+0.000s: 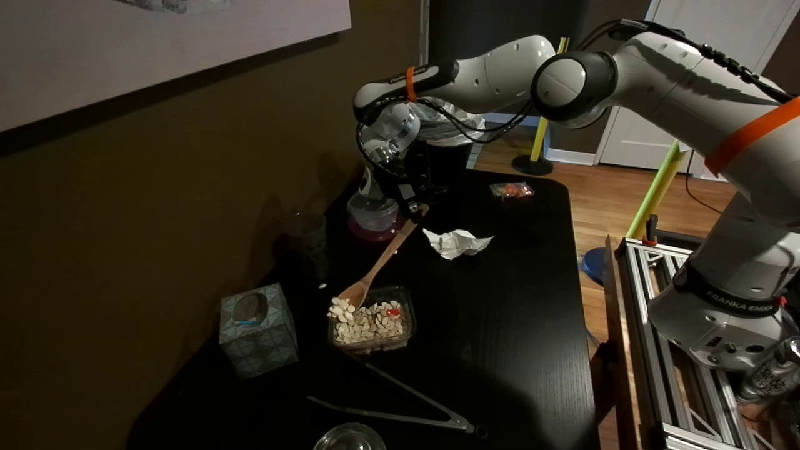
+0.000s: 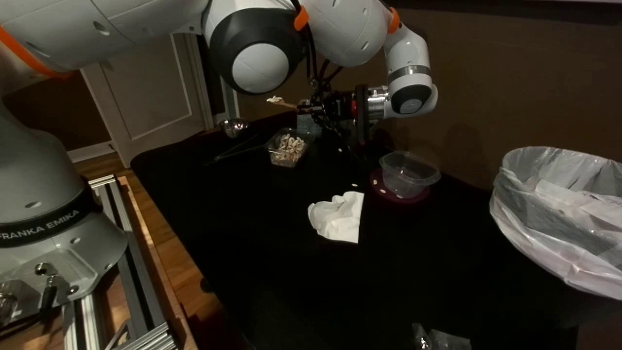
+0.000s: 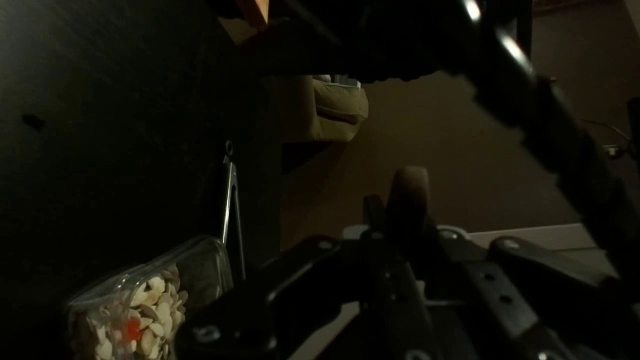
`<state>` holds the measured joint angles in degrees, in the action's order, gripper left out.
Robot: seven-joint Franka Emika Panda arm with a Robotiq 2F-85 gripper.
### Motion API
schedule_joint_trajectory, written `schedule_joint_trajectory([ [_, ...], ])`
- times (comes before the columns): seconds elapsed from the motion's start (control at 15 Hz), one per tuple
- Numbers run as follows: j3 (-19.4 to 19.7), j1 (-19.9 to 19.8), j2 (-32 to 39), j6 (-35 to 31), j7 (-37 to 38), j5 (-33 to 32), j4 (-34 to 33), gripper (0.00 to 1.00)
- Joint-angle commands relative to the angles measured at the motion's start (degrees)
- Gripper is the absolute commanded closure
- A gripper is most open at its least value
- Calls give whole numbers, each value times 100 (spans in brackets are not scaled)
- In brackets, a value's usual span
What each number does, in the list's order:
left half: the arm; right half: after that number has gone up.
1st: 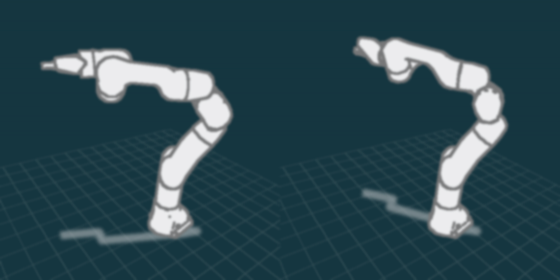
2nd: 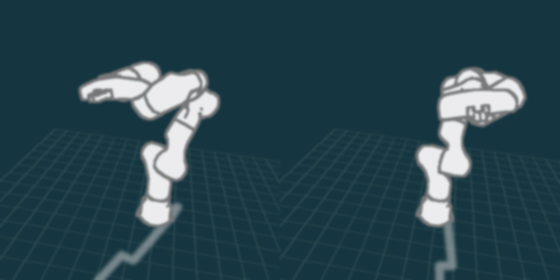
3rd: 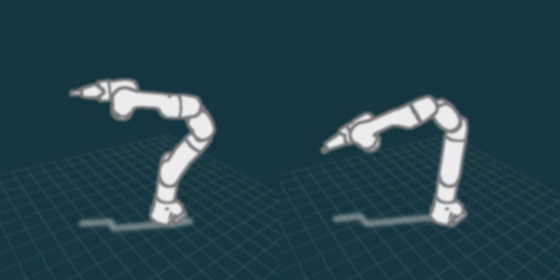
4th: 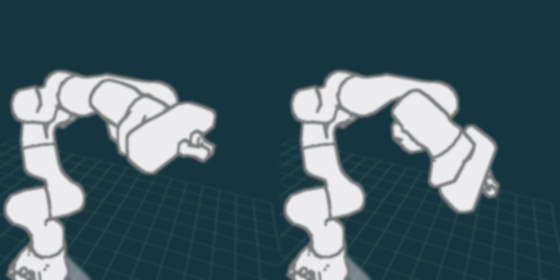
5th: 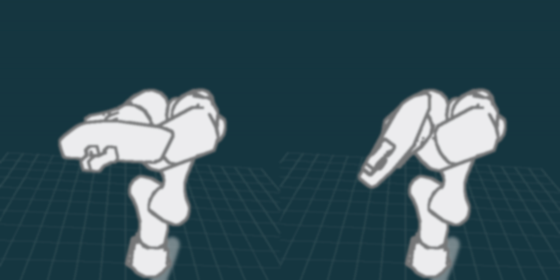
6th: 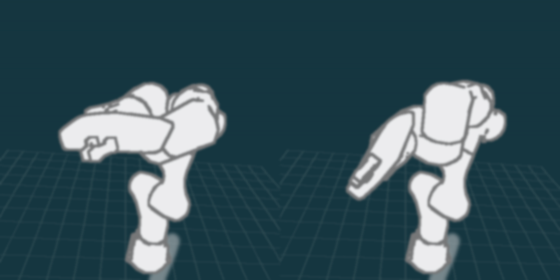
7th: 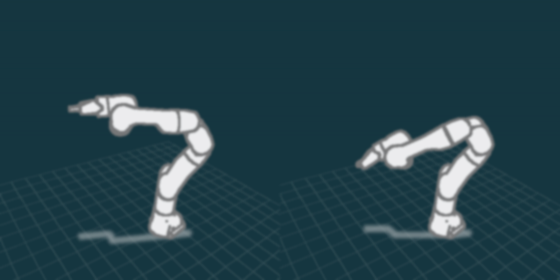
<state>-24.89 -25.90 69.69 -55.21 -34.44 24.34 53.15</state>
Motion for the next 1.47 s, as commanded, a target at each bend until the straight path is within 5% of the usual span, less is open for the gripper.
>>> schedule_joint_trajectory([
  [0.0,37,-15,-375,-518,-134,-26,959,97],
  [0.27,25,34,-586,-738,-233,-152,1754,97],
  [0.33,507,344,-731,-637,-471,127,1859,97],
  [0.6,834,676,-983,-667,-812,119,2428,97],
  [1.4,1311,1157,-1699,-1165,-1485,863,3581,97],
])
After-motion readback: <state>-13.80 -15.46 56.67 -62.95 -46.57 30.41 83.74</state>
